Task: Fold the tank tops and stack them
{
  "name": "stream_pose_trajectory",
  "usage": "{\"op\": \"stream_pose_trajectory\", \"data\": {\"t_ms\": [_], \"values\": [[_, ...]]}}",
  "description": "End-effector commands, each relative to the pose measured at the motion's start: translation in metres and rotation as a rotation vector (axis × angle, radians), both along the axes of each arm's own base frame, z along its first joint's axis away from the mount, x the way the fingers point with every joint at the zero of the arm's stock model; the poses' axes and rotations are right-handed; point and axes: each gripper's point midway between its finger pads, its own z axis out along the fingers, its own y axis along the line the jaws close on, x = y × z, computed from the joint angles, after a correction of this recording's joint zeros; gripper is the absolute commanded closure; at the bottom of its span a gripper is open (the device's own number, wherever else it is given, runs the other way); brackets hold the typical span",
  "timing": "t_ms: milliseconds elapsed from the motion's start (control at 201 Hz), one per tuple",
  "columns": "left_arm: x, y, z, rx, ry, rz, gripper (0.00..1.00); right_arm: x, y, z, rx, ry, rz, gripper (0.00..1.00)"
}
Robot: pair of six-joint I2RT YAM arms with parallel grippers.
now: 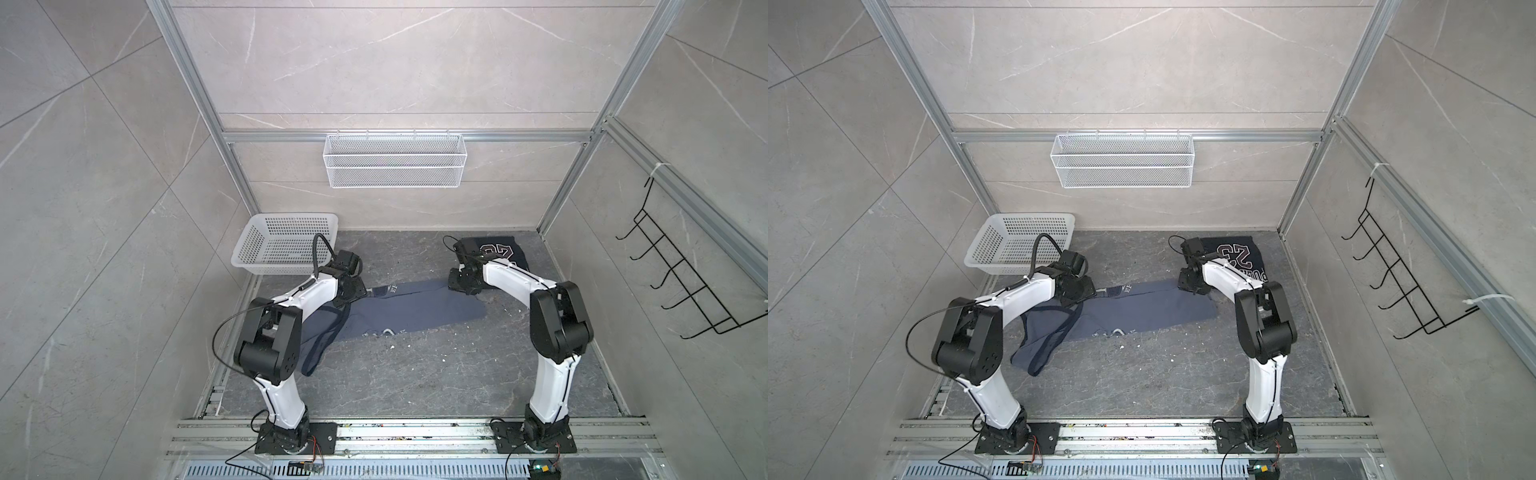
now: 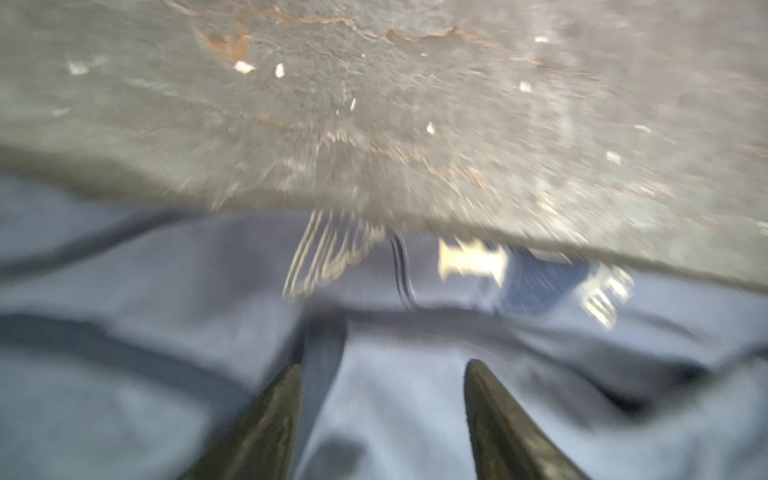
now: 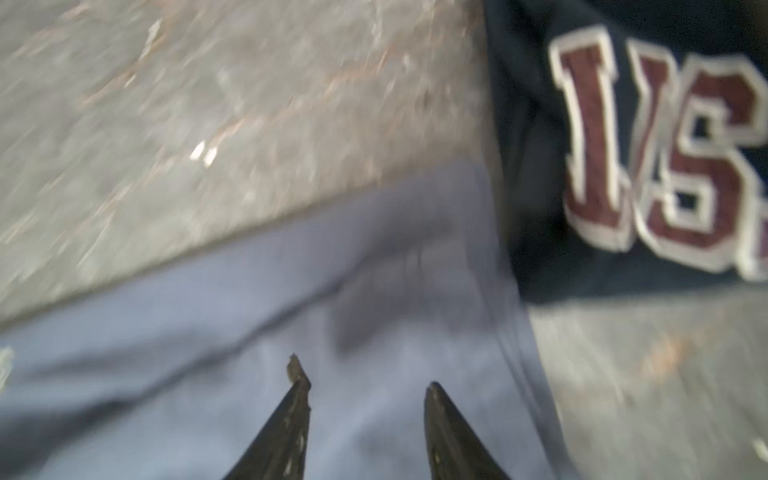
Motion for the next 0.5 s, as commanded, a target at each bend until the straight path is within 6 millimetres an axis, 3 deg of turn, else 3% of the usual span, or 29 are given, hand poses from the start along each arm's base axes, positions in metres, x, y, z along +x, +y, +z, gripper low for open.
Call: {"op": "stream_pose_trajectory", "data": {"t_ms": [0, 259, 393, 493], "values": [[-0.052, 0.028, 0.040, 0.058, -0.006, 0.014, 0.34, -0.033, 0.014, 0.035, 0.059, -0.052, 0.071, 0.51], [-0.172, 0.099, 0.007, 0.203, 0.144, 0.208, 0.34, -0.092, 0.013, 0.019, 0.163, -0.016, 0.075, 0.50], [-0.203, 0.111, -0.016, 0.228, 0.227, 0.267, 0.36, -0.103, 0.011, 0.013, 0.172, -0.005, 0.079, 0.50], [-0.212, 0.114, -0.028, 0.277, 0.278, 0.295, 0.37, -0.106, 0.010, 0.014, 0.171, 0.002, 0.088, 0.50]]}}
